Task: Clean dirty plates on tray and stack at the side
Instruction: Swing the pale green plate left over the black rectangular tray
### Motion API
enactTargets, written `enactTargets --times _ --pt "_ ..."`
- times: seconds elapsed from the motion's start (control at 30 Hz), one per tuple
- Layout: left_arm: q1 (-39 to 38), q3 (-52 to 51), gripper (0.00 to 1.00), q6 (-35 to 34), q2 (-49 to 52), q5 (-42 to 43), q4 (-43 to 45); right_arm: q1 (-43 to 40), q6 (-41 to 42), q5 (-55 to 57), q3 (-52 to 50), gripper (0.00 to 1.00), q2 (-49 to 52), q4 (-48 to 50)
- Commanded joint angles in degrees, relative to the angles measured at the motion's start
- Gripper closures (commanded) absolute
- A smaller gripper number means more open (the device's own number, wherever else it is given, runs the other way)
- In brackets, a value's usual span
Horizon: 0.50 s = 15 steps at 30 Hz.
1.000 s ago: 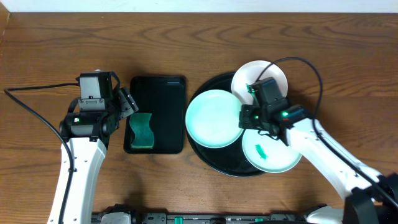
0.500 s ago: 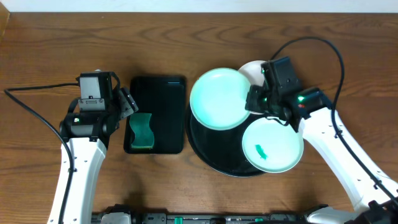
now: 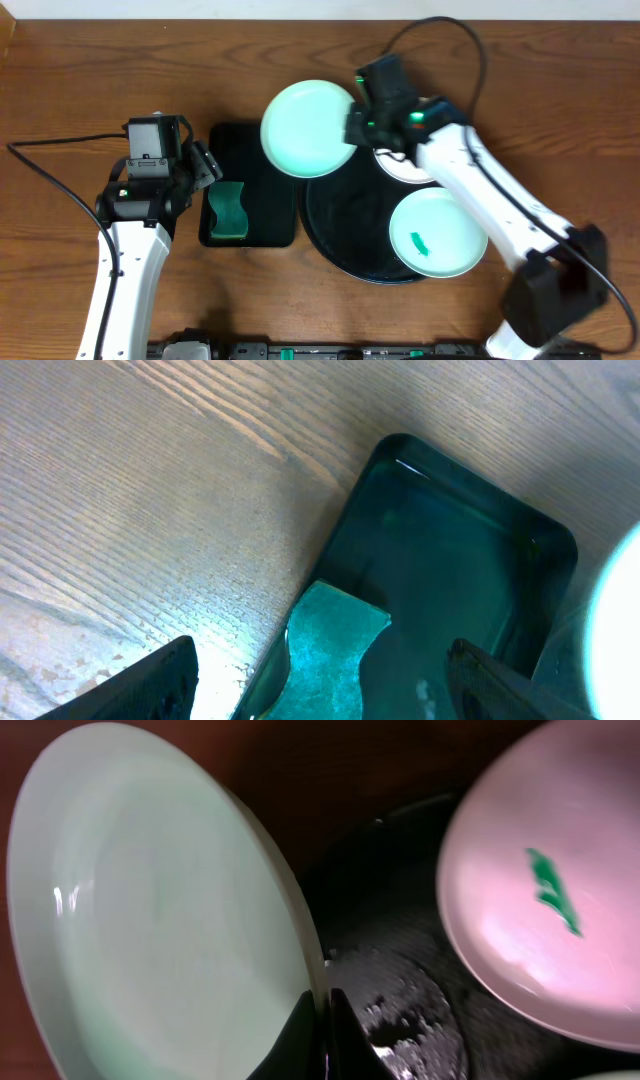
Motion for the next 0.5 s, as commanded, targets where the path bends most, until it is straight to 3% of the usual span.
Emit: enactTargets --times 0.0,0.47 --pt "0.2 1.0 0.21 -0.1 0.0 -0.7 0.0 4.9 1.0 5.3 4.7 0.98 5.4 1.8" --pt "0.2 1.0 0.21 -0.1 0.0 -0.7 0.0 16.5 -2.4 24.0 5.0 0.99 9.6 12.8"
